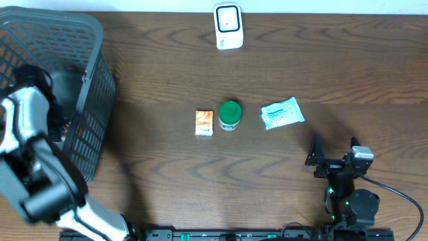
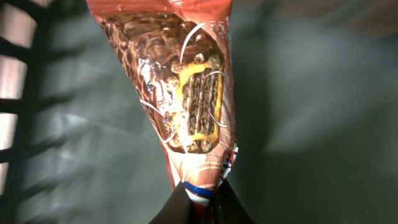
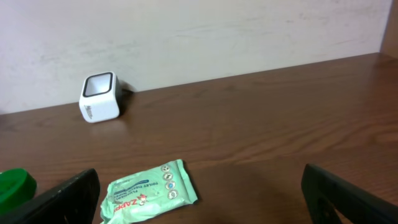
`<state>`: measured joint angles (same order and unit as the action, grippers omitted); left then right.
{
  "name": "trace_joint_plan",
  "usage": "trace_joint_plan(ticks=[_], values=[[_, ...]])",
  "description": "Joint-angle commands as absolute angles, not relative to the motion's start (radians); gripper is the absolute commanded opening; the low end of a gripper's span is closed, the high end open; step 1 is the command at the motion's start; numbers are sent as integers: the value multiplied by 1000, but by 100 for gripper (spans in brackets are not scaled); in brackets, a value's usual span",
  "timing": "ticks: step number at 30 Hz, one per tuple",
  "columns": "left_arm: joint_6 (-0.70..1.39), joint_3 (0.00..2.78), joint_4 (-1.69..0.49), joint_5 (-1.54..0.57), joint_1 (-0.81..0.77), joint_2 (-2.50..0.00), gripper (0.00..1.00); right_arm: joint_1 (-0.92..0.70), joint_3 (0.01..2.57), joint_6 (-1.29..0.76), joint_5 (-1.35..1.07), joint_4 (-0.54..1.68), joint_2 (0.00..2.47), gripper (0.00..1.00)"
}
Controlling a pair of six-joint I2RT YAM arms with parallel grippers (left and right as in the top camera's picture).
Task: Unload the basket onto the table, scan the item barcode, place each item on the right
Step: 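Reach into the basket and grasp the red-orange candy bar, then lift the candy bar out and lay it left of the orange box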
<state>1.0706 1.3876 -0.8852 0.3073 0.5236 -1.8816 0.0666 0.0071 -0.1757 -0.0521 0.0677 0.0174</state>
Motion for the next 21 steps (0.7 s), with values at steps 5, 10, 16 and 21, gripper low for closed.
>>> trace_joint_plan(ticks=[5, 10, 16, 21], values=[[988, 1473, -831, 244, 526, -1345, 7, 62, 6, -186, -50, 71, 13, 99], [937, 1473, -809, -65, 480, -1130, 7, 62, 6, -186, -50, 71, 13, 99], [516, 1452, -833, -409, 209, -1057, 8, 62, 6, -186, -50, 71, 13, 99], [218, 1376, -889, -404, -83, -1112, 8, 62, 6, -186, -51, 71, 13, 99]])
